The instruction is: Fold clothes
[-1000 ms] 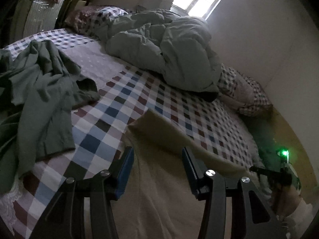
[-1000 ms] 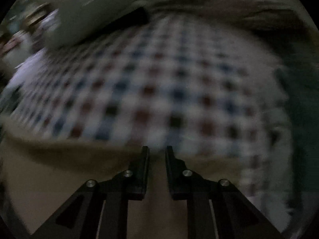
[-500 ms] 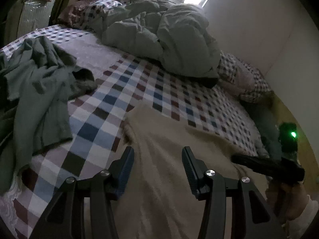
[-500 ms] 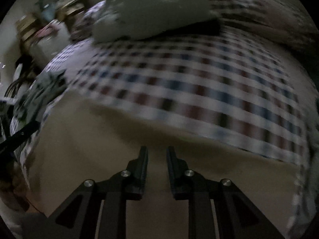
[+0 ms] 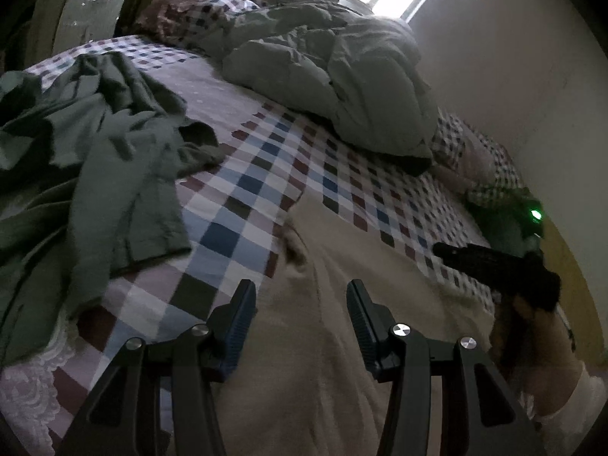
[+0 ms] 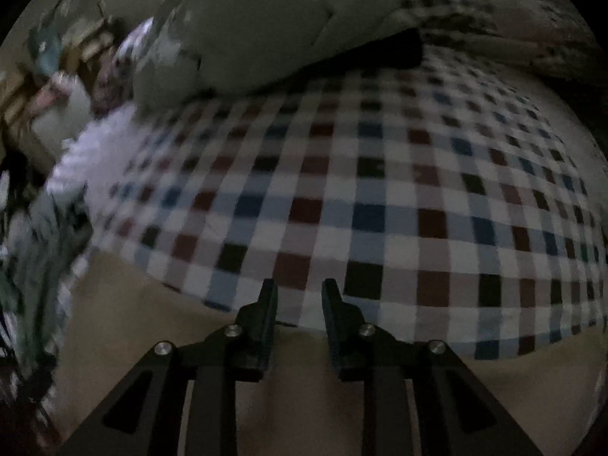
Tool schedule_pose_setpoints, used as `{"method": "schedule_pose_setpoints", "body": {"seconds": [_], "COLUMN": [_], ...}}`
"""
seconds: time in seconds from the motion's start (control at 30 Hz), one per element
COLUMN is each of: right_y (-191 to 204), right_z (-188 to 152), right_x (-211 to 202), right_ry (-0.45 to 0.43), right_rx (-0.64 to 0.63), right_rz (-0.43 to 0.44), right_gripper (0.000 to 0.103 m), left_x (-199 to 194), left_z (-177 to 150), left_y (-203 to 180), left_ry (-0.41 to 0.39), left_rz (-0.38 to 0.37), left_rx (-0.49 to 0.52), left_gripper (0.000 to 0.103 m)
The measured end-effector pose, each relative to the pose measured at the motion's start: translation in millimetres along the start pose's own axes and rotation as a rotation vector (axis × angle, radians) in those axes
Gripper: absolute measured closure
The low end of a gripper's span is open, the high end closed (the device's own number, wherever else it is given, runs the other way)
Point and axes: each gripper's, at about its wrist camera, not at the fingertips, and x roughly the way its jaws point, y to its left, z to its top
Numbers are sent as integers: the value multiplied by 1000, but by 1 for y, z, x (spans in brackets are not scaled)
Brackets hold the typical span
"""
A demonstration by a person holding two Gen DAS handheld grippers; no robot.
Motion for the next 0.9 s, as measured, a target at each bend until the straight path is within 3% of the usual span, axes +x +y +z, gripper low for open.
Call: {"method": "schedule_pose_setpoints", "body": {"seconds": [0.03,0.17,0.37,0.53,0.63,0.7,0.9], "right_y": [0,7,10,4,9,7,17], "right_z": [-3,-29,-101,-166,-198,-214,-235], "right_x": [-8,-50,-117,-154,-167,-175,-185], "right_ry": [-20,-98,-199,-237,-292,-313,-351], "right_rx": [10,-8,-8,13,-17,-38,-117], "right_rz": [14,69,205,257,249,255,320], "right_gripper": [57,54,28,21,18,16,12], "left_x": [-3,-15,-33,-49,-62,-71,-91], "left_z": [-1,-10,-27,-47,-57,-65,-94], "left_y": [2,9,22,41,47,51,64], "left_ry": [-1,3,32,54,44,36,30], "left_rz": [-1,1,28,49,63,69,76], "left_rx": [-1,5,35,-30,-75,-101,-189], "left_gripper": [48,44,41,40,29,23,22]}}
